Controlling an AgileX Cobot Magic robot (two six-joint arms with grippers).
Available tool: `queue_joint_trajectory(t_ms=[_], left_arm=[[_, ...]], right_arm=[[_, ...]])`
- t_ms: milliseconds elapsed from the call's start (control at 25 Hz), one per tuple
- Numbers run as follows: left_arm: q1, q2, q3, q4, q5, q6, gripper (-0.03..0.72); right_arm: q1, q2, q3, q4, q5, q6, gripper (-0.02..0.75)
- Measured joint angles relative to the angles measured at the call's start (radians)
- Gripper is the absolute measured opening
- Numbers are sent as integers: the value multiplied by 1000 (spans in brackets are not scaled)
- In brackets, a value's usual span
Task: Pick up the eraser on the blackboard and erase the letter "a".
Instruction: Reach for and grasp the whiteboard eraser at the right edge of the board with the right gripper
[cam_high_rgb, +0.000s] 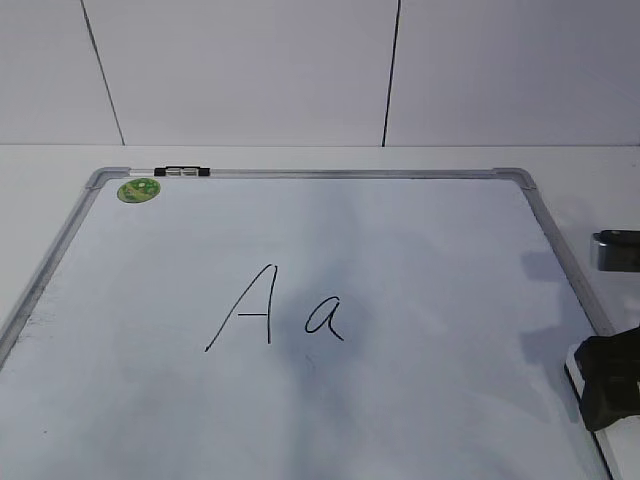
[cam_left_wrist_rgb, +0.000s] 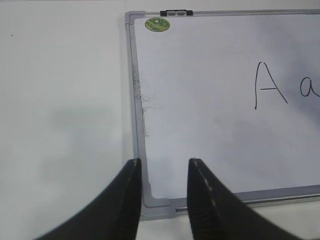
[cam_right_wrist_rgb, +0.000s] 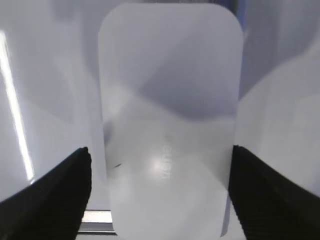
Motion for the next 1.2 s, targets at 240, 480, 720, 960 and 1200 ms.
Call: queue_joint_trajectory(t_ms=[240,480,720,960,1200], left_arm=[[0,0,0,0,0,0,235],[0,0,0,0,0,0,235],[0,0,0,-2,0,0,235],[0,0,0,-2,0,0,235],[0,0,0,-2,0,0,235]], right_arm=[[0,0,0,-15,-18,0,670],[0,0,0,-18,-27,2,659],[0,2,0,-19,-34,2,654],[0,43,0,-21,-41,2,653],[0,50,0,-21,-42,2,636]])
